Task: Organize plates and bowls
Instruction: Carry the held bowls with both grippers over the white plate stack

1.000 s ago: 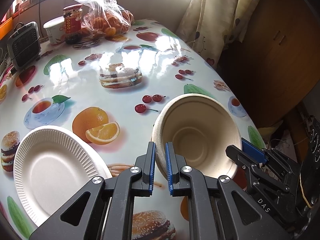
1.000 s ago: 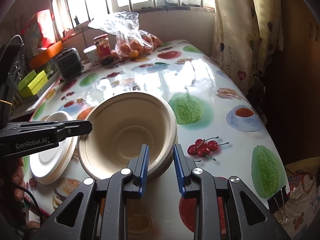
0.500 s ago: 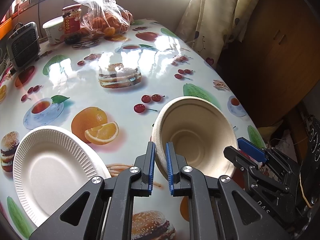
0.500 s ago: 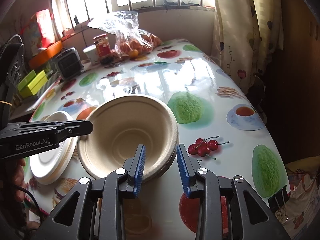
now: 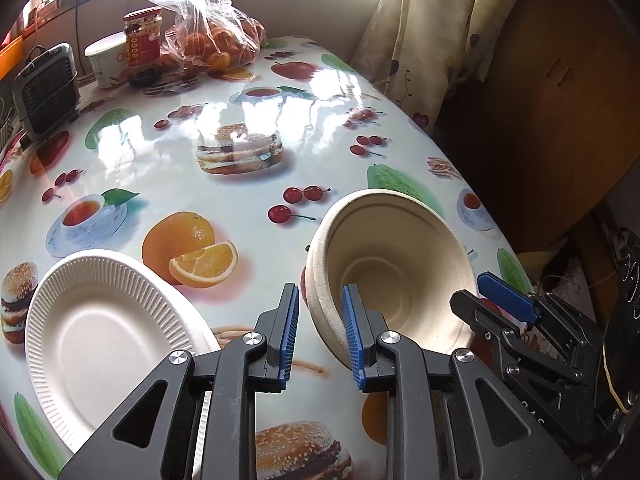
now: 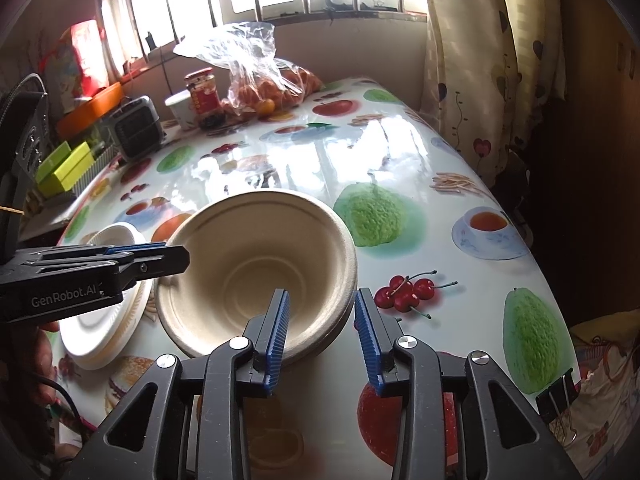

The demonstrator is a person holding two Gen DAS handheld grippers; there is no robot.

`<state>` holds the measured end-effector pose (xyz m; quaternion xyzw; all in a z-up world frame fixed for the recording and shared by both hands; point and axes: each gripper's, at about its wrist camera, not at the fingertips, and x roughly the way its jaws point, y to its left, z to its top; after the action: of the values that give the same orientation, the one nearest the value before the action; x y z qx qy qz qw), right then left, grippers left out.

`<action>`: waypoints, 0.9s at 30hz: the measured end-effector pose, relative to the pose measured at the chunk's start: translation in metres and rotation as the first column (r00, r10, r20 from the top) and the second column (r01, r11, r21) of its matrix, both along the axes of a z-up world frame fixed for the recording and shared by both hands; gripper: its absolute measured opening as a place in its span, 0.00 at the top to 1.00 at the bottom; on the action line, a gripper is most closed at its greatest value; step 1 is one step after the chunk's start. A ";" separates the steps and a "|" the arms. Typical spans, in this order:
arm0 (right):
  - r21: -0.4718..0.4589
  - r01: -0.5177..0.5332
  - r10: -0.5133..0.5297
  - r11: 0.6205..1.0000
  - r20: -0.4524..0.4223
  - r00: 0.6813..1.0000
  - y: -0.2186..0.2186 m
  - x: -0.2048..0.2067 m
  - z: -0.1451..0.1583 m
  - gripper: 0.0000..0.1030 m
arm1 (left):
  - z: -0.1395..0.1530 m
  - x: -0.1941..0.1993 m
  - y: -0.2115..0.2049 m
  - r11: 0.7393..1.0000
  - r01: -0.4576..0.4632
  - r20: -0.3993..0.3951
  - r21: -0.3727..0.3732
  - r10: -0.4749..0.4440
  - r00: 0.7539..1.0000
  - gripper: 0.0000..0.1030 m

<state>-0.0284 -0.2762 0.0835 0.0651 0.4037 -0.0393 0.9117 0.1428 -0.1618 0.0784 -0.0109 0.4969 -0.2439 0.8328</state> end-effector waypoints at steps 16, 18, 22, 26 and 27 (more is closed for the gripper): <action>0.108 0.053 -0.054 0.993 0.002 0.999 -0.025 -0.003 -0.001 0.51 | 0.000 0.004 0.012 0.994 -0.033 -0.028 -0.100 0.031 0.999 0.66; 0.113 0.052 -0.052 0.992 -0.004 0.999 -0.025 -0.002 -0.004 0.51 | -0.002 0.006 0.012 0.993 -0.035 -0.041 -0.110 0.031 0.999 0.66; 0.131 0.045 -0.045 0.990 -0.004 0.999 -0.025 0.000 -0.005 0.51 | -0.004 0.006 0.010 0.992 -0.033 -0.049 -0.123 0.027 0.998 0.66; 0.139 0.036 -0.035 0.990 -0.010 0.999 -0.024 0.003 -0.008 0.51 | -0.007 0.007 0.008 0.991 -0.025 -0.058 -0.131 0.018 0.998 0.66; 0.143 0.034 -0.033 0.989 -0.012 0.999 -0.024 0.004 -0.009 0.51 | -0.008 0.007 0.007 0.991 -0.023 -0.058 -0.129 0.016 0.998 0.66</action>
<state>-0.0248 -0.3002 0.0743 0.1371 0.4088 -0.0258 0.9019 0.1499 -0.1549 0.0706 -0.0769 0.5035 -0.2671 0.8181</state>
